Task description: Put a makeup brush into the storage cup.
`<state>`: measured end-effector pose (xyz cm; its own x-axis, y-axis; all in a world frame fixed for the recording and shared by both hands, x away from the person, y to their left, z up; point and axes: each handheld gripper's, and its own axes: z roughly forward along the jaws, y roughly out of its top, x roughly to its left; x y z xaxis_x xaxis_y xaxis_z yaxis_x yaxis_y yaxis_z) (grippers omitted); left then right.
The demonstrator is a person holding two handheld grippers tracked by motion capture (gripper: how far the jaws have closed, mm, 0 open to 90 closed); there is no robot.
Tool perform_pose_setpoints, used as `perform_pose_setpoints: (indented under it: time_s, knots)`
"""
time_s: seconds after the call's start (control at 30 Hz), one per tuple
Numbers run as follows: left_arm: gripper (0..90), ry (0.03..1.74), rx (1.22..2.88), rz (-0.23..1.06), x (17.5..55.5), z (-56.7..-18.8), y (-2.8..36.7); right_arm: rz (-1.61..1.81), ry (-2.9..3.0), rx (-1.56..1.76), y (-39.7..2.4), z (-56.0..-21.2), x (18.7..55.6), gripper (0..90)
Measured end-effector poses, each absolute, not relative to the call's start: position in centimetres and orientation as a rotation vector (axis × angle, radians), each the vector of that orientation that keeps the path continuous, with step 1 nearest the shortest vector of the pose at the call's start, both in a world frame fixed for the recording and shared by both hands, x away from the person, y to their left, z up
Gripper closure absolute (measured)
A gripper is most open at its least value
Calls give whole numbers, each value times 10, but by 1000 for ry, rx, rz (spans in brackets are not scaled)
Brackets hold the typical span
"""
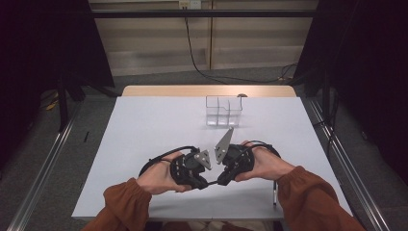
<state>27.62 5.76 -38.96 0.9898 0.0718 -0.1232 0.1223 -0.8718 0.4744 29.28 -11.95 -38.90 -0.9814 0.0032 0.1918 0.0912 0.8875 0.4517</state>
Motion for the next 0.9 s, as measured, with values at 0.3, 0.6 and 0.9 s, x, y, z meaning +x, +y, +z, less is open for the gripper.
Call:
perform_pose_setpoints:
  time_s: [0.3,0.6,0.9]
  knots:
    - [742,207,2544,-140,280,-391,67,-698,-2860,-95,-123,-389,291,843]
    - [462,345,2400,-93,283,-392,84,-711,-2862,-150,-125,-388,294,843]
    - [184,449,2267,27,280,-393,96,-755,-2851,-212,-132,-386,293,843]
